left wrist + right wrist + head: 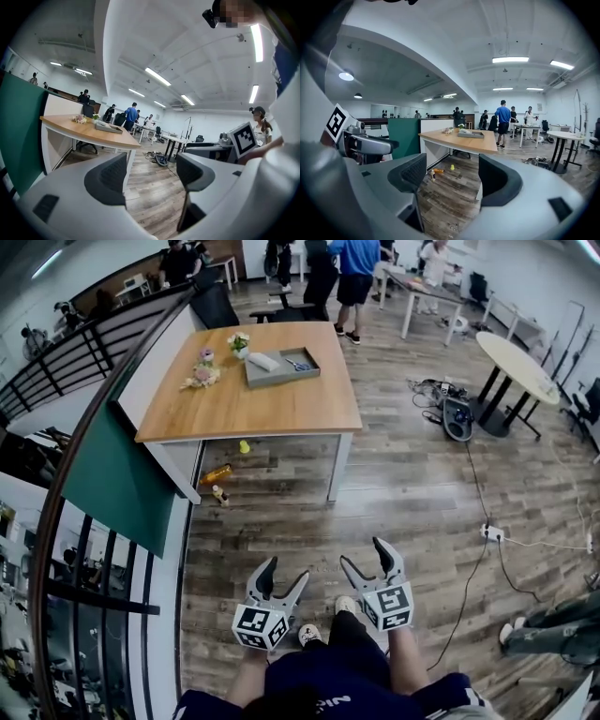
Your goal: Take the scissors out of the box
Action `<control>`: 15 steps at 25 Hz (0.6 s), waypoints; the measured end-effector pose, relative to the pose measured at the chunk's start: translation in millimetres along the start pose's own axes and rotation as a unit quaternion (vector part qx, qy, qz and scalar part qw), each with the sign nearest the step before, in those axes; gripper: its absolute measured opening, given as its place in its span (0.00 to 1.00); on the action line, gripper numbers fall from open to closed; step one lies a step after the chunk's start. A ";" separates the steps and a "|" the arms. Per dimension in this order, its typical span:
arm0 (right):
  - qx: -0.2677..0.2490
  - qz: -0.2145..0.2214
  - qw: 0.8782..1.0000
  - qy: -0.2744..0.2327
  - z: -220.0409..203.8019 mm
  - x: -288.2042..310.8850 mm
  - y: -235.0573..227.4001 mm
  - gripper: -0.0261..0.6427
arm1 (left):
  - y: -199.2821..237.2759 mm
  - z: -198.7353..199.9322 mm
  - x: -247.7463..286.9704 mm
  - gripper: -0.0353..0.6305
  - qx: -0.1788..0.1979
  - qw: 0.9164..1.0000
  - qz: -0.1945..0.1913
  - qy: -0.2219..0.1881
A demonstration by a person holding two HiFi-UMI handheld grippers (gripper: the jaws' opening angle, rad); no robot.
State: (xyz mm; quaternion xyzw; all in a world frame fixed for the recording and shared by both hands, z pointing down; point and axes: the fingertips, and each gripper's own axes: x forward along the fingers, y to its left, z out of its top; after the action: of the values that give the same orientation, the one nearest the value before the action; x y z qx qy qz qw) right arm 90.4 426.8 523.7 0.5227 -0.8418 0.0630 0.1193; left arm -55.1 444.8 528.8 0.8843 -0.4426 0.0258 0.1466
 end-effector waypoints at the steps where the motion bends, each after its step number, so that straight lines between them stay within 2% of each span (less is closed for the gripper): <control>1: 0.002 -0.002 1.000 0.002 -1.7 2.4 -1.8 0.54 | 2.3 -2.0 0.6 0.55 0.002 1.000 0.001 0.005; 7: -0.001 0.002 1.000 0.000 5.4 35.3 -25.4 0.54 | 24.1 -0.4 24.6 0.55 0.000 1.000 0.026 0.005; 15: 0.003 0.017 1.000 -0.003 17.9 103.5 -88.6 0.52 | 53.2 18.4 99.8 0.55 -0.002 0.998 0.058 0.008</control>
State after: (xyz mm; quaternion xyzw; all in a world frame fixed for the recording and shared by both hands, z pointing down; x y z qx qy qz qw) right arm 123.4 293.6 532.4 0.5093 -0.8504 0.0662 0.1139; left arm -38.1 332.2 541.3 0.8567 -0.4918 0.0398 0.1504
